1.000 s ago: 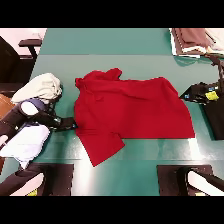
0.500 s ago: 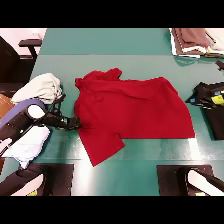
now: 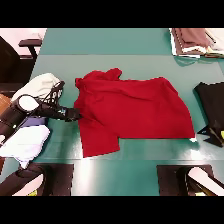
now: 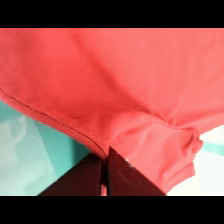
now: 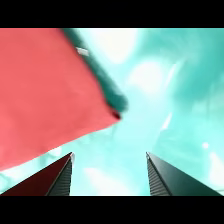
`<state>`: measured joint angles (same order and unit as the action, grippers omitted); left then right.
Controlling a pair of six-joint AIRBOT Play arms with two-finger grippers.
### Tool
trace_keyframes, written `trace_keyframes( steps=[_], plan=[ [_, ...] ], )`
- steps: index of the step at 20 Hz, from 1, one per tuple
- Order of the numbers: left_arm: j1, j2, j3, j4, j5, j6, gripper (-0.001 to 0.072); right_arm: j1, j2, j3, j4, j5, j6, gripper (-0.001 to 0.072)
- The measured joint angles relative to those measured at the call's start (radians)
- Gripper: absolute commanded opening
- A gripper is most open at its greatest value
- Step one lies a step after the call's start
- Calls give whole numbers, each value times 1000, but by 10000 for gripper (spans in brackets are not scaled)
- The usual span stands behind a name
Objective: Fold the shirts.
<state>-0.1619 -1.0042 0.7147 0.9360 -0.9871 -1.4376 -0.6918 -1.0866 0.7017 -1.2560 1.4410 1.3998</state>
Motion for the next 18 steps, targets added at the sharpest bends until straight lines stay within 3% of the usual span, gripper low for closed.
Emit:
trace_keyframes(
  steps=[5, 10, 12, 18],
  plan=[
    [0, 1, 6, -2, 2, 2, 22, 23, -28, -101, 79, -95, -3, 495],
    [0, 2, 7, -2, 1, 2, 21, 168, -100, -66, 143, -222, -7, 53],
    [0, 12, 11, -2, 0, 2, 21, 225, -102, -30, 143, -257, -7, 16],
    [0, 148, 212, 61, -35, -36, 21, 351, 46, 206, 155, -228, -12, 16]
  ],
)
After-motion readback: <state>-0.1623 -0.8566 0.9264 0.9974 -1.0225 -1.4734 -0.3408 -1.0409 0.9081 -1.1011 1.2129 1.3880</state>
